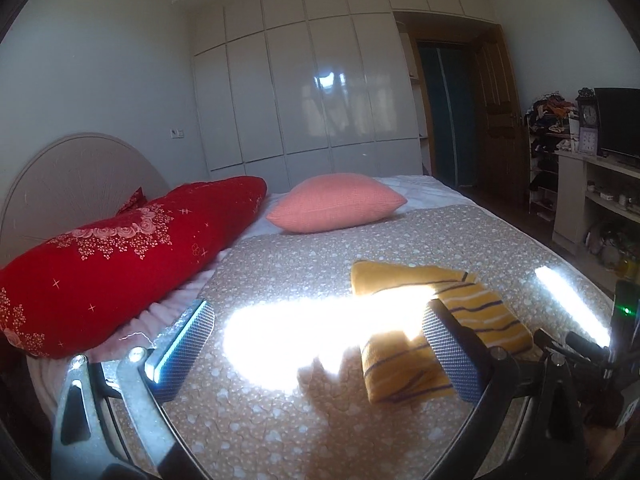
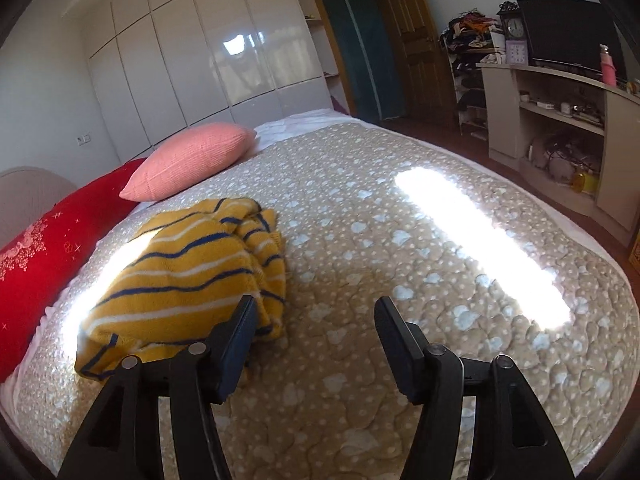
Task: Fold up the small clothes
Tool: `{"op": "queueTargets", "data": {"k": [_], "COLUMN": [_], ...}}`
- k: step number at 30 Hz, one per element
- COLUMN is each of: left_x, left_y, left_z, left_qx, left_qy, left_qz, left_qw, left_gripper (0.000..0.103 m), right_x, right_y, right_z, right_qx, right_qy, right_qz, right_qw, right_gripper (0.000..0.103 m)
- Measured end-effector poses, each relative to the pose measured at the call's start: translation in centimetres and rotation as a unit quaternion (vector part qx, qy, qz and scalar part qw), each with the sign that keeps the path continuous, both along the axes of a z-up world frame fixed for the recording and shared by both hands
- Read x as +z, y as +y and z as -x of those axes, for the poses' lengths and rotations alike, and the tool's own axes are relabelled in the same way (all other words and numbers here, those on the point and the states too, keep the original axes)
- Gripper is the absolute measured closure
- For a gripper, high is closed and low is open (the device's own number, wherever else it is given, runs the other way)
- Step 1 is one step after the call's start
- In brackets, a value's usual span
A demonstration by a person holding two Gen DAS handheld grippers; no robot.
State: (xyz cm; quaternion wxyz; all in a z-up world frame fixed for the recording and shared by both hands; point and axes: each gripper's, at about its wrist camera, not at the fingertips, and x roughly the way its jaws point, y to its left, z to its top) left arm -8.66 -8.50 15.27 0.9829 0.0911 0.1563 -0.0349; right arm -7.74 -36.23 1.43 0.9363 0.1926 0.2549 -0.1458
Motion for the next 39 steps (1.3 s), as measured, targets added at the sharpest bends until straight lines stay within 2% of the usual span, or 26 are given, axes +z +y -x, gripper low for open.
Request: {"op": "queueTargets", "data": {"k": [2, 3, 5, 6, 7, 11, 16, 20, 24, 33, 39], "left_x": [0.1, 0.0, -1.2, -2.0, -2.9, -5.3, -7.5, -8.4, -8.9, -9.9, -10.0], "left_y": [-0.5, -0.8, -1.8, -2.1, -2.3, -2.6, -3.3, -3.1, -3.5, -4.1, -3.9], "left_z": [-0.1, -0.6, -2.3, -3.1, -3.3, -3.3, -3.2, -3.1, -2.6, -2.1, -2.0], "left_qx": [0.006, -0.008, -0.056, -0.063, -0.061, -0.045, -0.019, -0.016, -0.021, -0.046, -0.049], "left_qy": [-0.006, 0.008, 0.085, 0.117, 0.131, 0.147, 0.159, 0.178, 0.178, 0.205, 0.213], "left_qz": [0.004, 0.011, 0.001, -0.008, -0.008, -0.036, -0.109, -0.118, -0.132, -0.133, -0.118], "left_qw": [1.0, 0.9999, 0.9949, 0.9911, 0.9895, 0.9874, 0.9811, 0.9768, 0.9749, 0.9686, 0.9687], "left_gripper": [0.0, 0.0, 0.0, 0.0, 0.0, 0.0, 0.0, 0.0, 0.0, 0.0, 0.0], "right_x": [0.0, 0.1, 0.1, 0.1, 0.0, -0.3, -0.5, -0.7, -1.0, -1.2, -1.4], "right_y": [-0.3, -0.2, 0.0, 0.1, 0.4, 1.8, 3.9, 5.4, 6.3, 6.1, 5.7], "right_z": [0.2, 0.1, -0.1, -0.3, -0.4, -0.9, -1.4, -1.5, -1.7, -2.2, -2.4], "right_qx": [-0.004, -0.004, 0.002, 0.007, 0.012, 0.033, 0.056, 0.071, 0.085, 0.087, 0.083], "right_qy": [-0.003, -0.002, 0.0, 0.002, 0.005, 0.018, 0.024, 0.029, 0.033, 0.043, 0.049], "right_qz": [-0.005, -0.004, 0.0, 0.002, 0.005, 0.023, 0.067, 0.1, 0.122, 0.121, 0.119], "right_qw": [1.0, 1.0, 1.0, 1.0, 1.0, 0.999, 0.996, 0.992, 0.988, 0.988, 0.988], "right_gripper": [0.031, 0.03, 0.03, 0.029, 0.028, 0.026, 0.022, 0.019, 0.018, 0.014, 0.013]}}
